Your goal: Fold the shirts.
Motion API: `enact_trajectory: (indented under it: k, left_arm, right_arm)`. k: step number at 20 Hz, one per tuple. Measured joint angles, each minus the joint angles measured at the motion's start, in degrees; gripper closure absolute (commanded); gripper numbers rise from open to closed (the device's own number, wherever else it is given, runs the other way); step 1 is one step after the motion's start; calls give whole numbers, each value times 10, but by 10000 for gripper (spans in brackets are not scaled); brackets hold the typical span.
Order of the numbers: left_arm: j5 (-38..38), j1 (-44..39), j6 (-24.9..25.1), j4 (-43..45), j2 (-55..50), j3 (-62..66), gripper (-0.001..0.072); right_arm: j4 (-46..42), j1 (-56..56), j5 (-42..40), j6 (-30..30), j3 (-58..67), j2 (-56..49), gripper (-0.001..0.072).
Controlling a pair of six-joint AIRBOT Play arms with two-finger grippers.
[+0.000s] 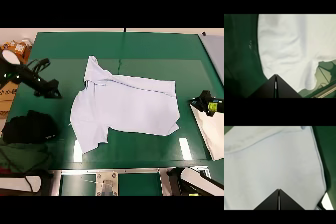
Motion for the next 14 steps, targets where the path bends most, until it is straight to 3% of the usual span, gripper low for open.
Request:
enact_trajectory:
  k: [1, 2, 3, 5, 10, 11, 12, 13, 14]
  left_arm:
    - [18, 6, 0, 3, 21, -47, 520]
    - [41, 10, 0, 3, 38, -87, 215]
    - [64, 13, 0, -1, 49, -120, 186]
    - [119, 17, 1, -18, 62, -175, 186]
    - [229, -10, 16, -68, 53, -247, 186]
    - [242, -22, 20, -78, 40, -253, 188]
    - [247, -33, 26, -99, 31, -256, 355]
    - [257, -44, 36, -116, 19, -258, 568]
    - [262, -50, 49, -124, 11, -261, 684]
  right_arm:
    - [-9, -3, -5, 8, -22, 24, 696]
    - [-14, -4, -10, 12, -40, 40, 640]
    - [-16, -6, -15, 19, -57, 54, 538]
    - [-16, -7, -19, 22, -84, 69, 605]
    - [-7, -9, -25, 28, -111, 82, 579]
    - [-6, -9, -25, 28, -113, 83, 553]
    - [-5, -9, -26, 29, -114, 83, 520]
    - [-5, -9, -27, 29, -115, 84, 495]
    - [-5, -10, -27, 31, -116, 84, 493]
